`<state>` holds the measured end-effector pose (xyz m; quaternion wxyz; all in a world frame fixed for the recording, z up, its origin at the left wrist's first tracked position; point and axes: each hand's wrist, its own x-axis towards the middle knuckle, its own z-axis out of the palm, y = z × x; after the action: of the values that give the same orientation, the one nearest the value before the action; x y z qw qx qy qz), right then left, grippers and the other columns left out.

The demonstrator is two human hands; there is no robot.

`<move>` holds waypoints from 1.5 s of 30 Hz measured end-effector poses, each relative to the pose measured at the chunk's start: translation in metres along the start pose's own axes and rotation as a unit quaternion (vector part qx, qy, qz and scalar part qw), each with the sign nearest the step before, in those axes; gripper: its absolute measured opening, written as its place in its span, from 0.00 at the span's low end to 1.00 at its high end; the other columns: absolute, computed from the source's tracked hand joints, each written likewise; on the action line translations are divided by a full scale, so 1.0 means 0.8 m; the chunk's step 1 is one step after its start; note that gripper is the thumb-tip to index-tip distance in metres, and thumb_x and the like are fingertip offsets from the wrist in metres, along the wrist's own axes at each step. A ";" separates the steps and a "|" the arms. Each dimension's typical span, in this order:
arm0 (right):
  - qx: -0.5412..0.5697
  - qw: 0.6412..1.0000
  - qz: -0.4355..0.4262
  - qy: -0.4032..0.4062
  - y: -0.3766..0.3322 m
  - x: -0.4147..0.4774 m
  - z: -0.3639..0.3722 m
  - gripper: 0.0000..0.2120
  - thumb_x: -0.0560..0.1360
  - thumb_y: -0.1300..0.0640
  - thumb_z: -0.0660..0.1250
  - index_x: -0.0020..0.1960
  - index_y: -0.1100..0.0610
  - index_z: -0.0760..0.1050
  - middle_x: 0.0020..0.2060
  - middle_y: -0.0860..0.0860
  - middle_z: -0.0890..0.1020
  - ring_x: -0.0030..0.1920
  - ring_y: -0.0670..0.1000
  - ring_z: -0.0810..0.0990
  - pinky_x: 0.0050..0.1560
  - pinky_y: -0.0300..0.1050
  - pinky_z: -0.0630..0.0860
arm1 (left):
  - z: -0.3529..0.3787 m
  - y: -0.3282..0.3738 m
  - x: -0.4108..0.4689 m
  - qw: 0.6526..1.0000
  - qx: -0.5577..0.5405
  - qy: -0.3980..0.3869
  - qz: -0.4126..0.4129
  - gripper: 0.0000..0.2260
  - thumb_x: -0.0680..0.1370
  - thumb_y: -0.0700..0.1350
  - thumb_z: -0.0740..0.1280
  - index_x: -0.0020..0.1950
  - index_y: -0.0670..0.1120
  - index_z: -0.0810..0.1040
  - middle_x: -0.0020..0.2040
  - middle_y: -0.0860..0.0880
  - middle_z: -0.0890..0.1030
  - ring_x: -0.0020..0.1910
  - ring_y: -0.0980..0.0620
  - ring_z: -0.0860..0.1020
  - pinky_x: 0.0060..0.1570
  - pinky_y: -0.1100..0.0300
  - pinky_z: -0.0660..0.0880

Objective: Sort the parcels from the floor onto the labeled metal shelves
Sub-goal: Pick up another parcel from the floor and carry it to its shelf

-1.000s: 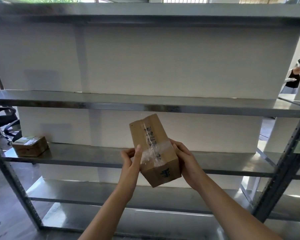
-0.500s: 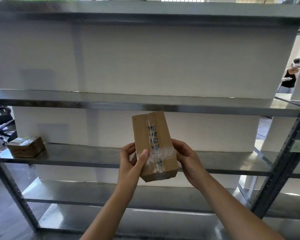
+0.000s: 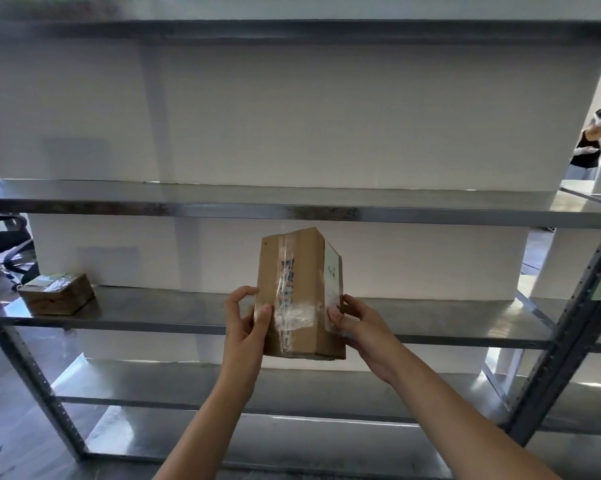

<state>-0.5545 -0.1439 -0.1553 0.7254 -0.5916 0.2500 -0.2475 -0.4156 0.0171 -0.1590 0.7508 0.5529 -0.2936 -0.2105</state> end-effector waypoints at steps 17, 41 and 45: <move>-0.060 0.997 -0.008 0.057 -0.010 0.006 0.000 0.23 0.79 0.47 0.67 0.72 0.44 0.67 0.64 0.46 0.79 0.63 0.50 0.77 0.66 0.58 0.77 | -0.007 -0.025 -0.005 0.999 0.047 -0.011 -0.019 0.18 0.78 0.55 0.62 0.68 0.56 0.75 0.58 0.55 0.82 0.58 0.47 0.81 0.48 0.52 0.83; -0.015 0.997 -0.063 0.035 -0.042 0.001 -0.003 0.25 0.82 0.53 0.60 0.76 0.38 0.60 0.61 0.58 0.79 0.61 0.55 0.79 0.57 0.51 0.76 | -0.040 -0.026 0.000 0.977 0.132 -0.161 -0.035 0.41 0.67 0.48 0.81 0.75 0.55 0.66 0.63 0.54 0.80 0.61 0.55 0.79 0.52 0.61 0.81; 0.002 0.995 -0.099 0.003 -0.042 0.001 -0.013 0.39 0.70 0.48 0.73 0.76 0.35 0.60 0.77 0.51 0.64 0.74 0.53 0.67 0.74 0.58 0.66 | -0.057 -0.012 -0.002 0.966 0.145 -0.205 -0.056 0.42 0.59 0.65 0.79 0.69 0.50 0.73 0.61 0.52 0.83 0.61 0.52 0.80 0.57 0.59 0.80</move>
<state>-0.5628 -0.1576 -0.1244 0.6975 -0.6115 0.1918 -0.3206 -0.3859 0.0472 -0.1783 0.5733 0.6169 -0.4370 -0.3159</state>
